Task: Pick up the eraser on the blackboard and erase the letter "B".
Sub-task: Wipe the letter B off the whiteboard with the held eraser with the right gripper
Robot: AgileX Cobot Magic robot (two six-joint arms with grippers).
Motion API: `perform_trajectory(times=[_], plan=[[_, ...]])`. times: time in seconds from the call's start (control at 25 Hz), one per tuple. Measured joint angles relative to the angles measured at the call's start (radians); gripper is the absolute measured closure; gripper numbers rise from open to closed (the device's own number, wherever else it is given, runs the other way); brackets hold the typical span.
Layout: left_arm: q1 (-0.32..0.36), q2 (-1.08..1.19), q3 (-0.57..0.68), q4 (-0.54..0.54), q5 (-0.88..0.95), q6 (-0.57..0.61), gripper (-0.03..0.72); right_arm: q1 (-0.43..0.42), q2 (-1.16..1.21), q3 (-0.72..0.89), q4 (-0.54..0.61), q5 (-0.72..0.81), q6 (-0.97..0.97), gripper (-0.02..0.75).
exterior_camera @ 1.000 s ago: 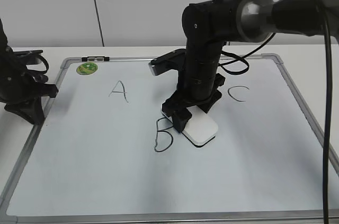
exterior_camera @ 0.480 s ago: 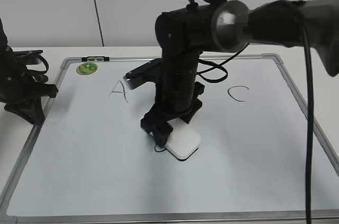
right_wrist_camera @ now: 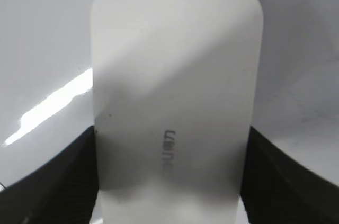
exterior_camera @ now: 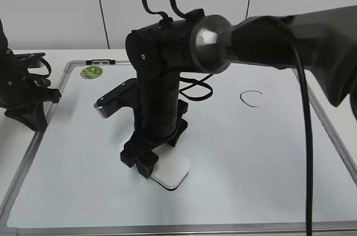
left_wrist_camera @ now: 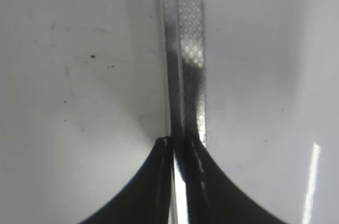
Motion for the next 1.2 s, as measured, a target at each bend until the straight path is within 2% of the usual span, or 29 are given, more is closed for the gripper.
perform_trajectory(times=[0.36,0.64,0.96,1.04,1.12,1.2], plan=[[0.000,0.000,0.000,0.002,0.000,0.000,0.656,0.008,0.010,-0.031,-0.064,0.014,0.026,0.202],[0.000,0.000,0.000,0.006,-0.002,0.000,0.656,-0.010,0.017,-0.043,-0.071,0.014,0.034,0.202],[0.000,0.000,0.000,0.008,-0.002,0.000,0.656,-0.131,0.017,-0.048,-0.066,0.008,0.060,0.202],[0.000,0.000,0.000,0.008,-0.002,0.000,0.656,-0.131,0.017,-0.048,-0.066,0.008,0.060,0.202],[0.000,0.000,0.000,0.010,-0.002,0.000,0.656,-0.202,0.017,-0.050,-0.064,0.006,0.090,0.202],[0.000,0.000,0.000,0.010,-0.002,0.000,0.656,-0.227,0.017,-0.050,-0.064,0.008,0.095,0.202]])
